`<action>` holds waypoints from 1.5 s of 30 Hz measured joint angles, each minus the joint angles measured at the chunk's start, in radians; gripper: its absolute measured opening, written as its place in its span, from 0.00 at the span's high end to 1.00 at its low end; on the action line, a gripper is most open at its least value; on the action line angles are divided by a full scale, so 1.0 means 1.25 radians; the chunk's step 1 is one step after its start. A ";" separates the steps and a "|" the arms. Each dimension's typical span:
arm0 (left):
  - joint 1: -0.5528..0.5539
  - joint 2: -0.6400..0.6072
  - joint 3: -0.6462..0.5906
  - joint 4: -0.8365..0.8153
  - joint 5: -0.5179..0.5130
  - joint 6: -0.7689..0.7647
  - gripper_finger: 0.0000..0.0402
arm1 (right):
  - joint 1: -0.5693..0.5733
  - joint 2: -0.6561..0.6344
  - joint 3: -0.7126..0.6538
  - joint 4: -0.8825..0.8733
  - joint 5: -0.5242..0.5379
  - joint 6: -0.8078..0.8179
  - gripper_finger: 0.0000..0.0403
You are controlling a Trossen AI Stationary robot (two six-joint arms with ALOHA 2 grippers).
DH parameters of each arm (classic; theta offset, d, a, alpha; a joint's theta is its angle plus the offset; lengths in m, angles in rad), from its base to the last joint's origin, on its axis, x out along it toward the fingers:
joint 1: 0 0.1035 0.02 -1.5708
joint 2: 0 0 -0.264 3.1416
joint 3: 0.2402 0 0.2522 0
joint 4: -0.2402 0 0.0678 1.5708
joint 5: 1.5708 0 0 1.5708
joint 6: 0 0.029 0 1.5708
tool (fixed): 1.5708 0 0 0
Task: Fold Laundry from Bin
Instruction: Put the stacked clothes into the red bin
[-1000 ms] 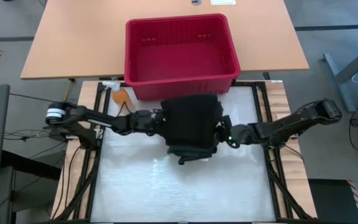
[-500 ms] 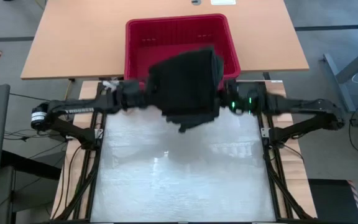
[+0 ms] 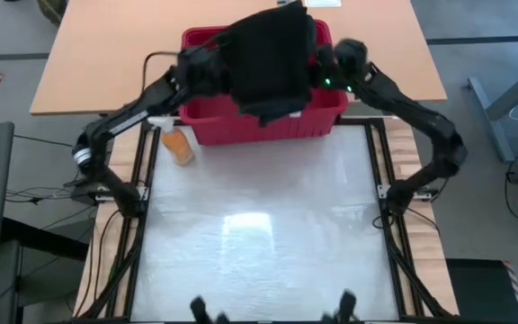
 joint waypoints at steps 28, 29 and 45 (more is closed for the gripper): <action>0.327 0.443 0.184 -0.116 0.178 0.220 0.82 | -0.194 0.653 0.439 -0.162 -0.060 0.000 0.71; 0.326 0.443 0.181 -0.123 0.164 0.235 0.82 | -0.194 0.654 0.439 -0.172 -0.051 0.000 0.71; 0.326 0.441 0.178 -0.197 -0.013 0.327 0.49 | -0.214 0.589 0.441 -0.377 0.165 -0.103 0.59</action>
